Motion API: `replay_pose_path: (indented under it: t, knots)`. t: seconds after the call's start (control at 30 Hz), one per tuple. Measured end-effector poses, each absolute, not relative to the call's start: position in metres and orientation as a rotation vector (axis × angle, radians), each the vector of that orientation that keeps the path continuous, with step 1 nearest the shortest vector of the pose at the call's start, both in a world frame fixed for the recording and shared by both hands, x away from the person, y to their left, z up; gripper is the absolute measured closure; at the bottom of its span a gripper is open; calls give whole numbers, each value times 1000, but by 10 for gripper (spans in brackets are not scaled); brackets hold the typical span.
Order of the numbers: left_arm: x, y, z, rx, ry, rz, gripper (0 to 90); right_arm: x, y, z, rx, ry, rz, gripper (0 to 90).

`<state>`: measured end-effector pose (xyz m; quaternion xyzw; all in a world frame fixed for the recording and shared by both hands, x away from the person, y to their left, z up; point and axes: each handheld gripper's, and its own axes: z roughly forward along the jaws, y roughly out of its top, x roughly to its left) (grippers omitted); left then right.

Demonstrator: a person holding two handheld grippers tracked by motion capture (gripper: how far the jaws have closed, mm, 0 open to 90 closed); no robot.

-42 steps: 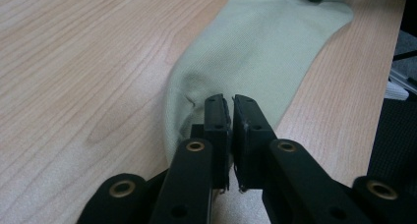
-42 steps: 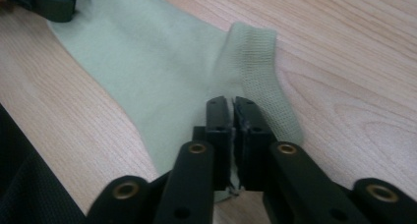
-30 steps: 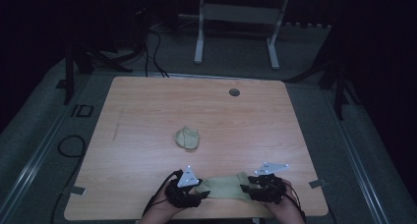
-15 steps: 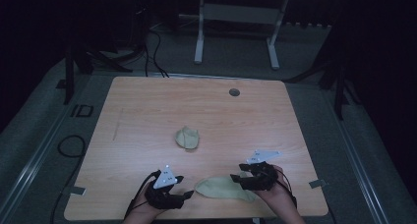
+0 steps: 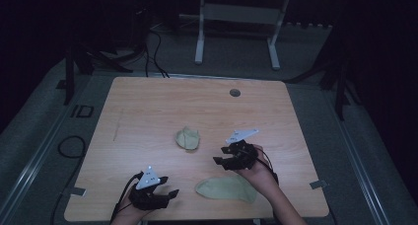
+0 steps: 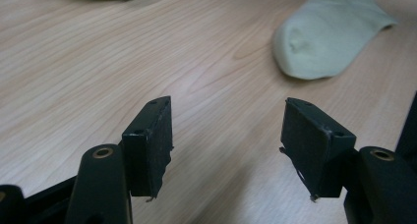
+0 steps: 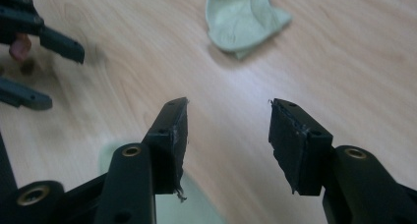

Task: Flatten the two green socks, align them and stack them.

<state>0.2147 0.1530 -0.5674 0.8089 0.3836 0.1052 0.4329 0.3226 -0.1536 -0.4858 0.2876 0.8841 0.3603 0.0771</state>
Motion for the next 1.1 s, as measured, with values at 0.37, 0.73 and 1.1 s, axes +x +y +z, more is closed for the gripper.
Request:
replay_pose_path:
  t: [0.37,0.73,1.1]
  knots:
    - [214,160,-569,1956,1008,270,367,367,-95,-483,800,2701,1048,532]
    - [213,165,-570,1948,1017,276,367,408,-38,-511,914,2719,940,557]
    - [211,164,-571,1945,1020,265,367,424,-14,-539,979,2661,762,505]
